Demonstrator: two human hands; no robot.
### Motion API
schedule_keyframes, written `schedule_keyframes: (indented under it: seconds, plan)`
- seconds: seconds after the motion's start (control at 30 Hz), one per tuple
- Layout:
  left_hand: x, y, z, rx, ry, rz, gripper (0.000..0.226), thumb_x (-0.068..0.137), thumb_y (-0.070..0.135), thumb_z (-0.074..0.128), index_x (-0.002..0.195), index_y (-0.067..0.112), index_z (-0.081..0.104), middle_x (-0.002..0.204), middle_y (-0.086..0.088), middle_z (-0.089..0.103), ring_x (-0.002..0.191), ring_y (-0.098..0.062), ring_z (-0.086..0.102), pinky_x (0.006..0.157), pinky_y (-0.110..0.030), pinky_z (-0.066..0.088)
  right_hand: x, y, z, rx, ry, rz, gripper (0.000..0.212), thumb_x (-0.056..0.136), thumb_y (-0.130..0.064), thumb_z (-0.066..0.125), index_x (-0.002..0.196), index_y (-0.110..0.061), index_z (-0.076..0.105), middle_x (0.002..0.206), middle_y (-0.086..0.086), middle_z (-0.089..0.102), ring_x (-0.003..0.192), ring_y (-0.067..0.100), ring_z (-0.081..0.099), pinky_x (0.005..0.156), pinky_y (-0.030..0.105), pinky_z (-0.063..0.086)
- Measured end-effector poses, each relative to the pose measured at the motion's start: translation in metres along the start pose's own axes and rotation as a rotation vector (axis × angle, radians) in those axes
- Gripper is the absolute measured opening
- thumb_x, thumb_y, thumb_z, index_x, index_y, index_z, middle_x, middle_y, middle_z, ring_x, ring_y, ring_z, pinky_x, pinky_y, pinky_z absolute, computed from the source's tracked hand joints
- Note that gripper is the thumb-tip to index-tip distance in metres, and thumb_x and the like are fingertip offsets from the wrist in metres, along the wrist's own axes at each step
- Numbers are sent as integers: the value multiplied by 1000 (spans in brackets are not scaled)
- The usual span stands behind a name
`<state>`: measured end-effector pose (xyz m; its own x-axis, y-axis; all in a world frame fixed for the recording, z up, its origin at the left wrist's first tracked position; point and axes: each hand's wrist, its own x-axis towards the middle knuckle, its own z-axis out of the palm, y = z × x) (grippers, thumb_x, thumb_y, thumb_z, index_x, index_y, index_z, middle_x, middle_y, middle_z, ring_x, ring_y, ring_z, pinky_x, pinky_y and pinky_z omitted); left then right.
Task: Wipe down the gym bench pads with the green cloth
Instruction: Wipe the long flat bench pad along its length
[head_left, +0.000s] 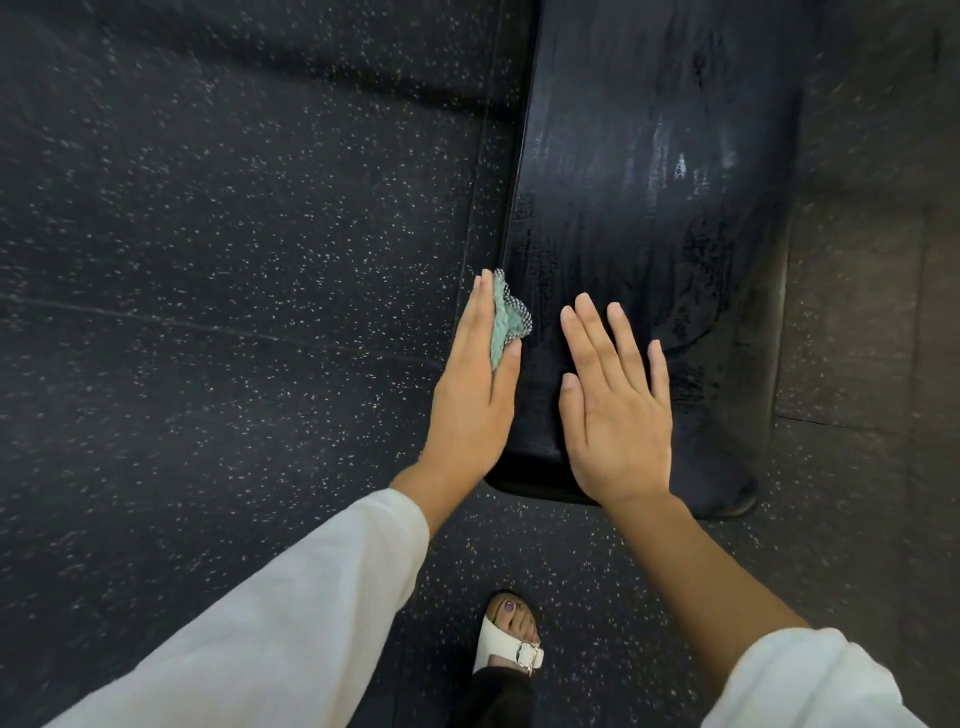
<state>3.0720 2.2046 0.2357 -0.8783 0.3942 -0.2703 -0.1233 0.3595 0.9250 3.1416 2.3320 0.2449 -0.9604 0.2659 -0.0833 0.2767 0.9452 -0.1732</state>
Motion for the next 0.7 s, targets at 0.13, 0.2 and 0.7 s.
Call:
schedule_keyframes:
  seconds: [0.13, 0.2, 0.7]
  plan:
    - [-26, -7, 4, 3, 18, -19, 57, 104, 22, 37, 153, 30, 7, 162, 15, 12, 145, 7, 12, 116, -13, 14, 0, 0, 0, 9, -2, -5, 53, 101, -30, 20, 154, -26, 17, 161, -13, 12, 149, 9, 5, 121, 44, 8]
    - [-36, -9, 7, 0, 37, -35, 57, 104, 22, 37, 153, 31, 7, 161, 14, 13, 145, 7, 13, 116, -13, 15, 1, 1, 1, 4, 4, -7, 53, 101, -31, 19, 154, -26, 17, 161, -13, 12, 149, 10, 6, 121, 45, 9]
    - [-93, -12, 53, 41, 373, -90, 56, 103, 27, 33, 155, 22, 12, 161, 4, 18, 147, -4, 17, 117, -15, 17, 1, 9, 4, 2, -25, -113, 57, 100, -35, 14, 155, -22, 10, 162, -9, 5, 150, 15, 0, 121, 48, 4]
